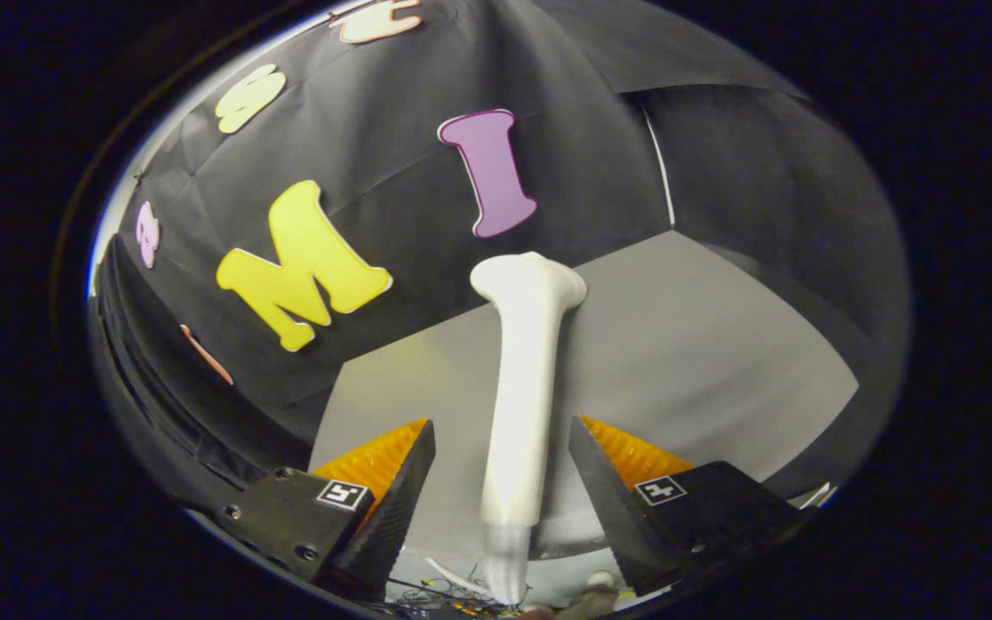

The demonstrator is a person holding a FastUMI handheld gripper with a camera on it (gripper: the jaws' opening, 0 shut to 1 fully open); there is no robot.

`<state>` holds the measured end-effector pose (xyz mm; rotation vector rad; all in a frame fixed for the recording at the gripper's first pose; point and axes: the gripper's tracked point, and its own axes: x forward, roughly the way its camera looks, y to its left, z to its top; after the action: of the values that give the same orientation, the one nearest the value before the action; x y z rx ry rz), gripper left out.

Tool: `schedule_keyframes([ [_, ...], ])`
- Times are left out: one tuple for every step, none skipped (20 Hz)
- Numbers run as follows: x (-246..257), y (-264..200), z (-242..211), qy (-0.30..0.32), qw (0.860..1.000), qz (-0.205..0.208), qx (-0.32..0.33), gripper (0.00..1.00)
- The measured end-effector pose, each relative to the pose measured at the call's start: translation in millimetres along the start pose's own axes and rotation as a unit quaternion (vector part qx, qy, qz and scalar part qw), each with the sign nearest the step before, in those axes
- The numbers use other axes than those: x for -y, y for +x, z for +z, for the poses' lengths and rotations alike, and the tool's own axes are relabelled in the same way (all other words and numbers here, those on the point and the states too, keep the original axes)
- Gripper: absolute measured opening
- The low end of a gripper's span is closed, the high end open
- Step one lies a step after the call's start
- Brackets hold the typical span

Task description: Iron the clothes twice with a garment steamer, once on the left side and once on the right side.

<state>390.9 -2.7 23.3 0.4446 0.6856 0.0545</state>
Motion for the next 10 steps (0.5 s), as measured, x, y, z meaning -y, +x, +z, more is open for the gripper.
schedule_keyframes([
  [-1.6,7.0,2.9,-0.004,1.000,-0.006,-0.009,0.97],
  [-2.6,14.1,4.7,-0.005,1.000,-0.011,-0.018,0.98],
  [-2.8,20.1,7.5,-0.002,0.999,-0.014,-0.031,0.97],
  [0.9,27.4,6.2,0.008,0.999,-0.021,-0.042,0.94],
  [5.6,31.1,8.4,0.020,0.998,-0.031,-0.049,0.90],
  [8.3,37.3,4.8,0.026,0.997,-0.036,-0.058,0.81],
  [8.4,38.4,5.3,0.029,0.998,-0.039,-0.051,0.76],
  [7.8,42.7,2.8,0.029,0.997,-0.043,-0.053,0.72],
  [5.4,36.7,4.4,0.027,0.997,-0.049,-0.048,0.68],
  [6.5,42.0,2.5,0.020,0.997,-0.057,-0.053,0.64],
])
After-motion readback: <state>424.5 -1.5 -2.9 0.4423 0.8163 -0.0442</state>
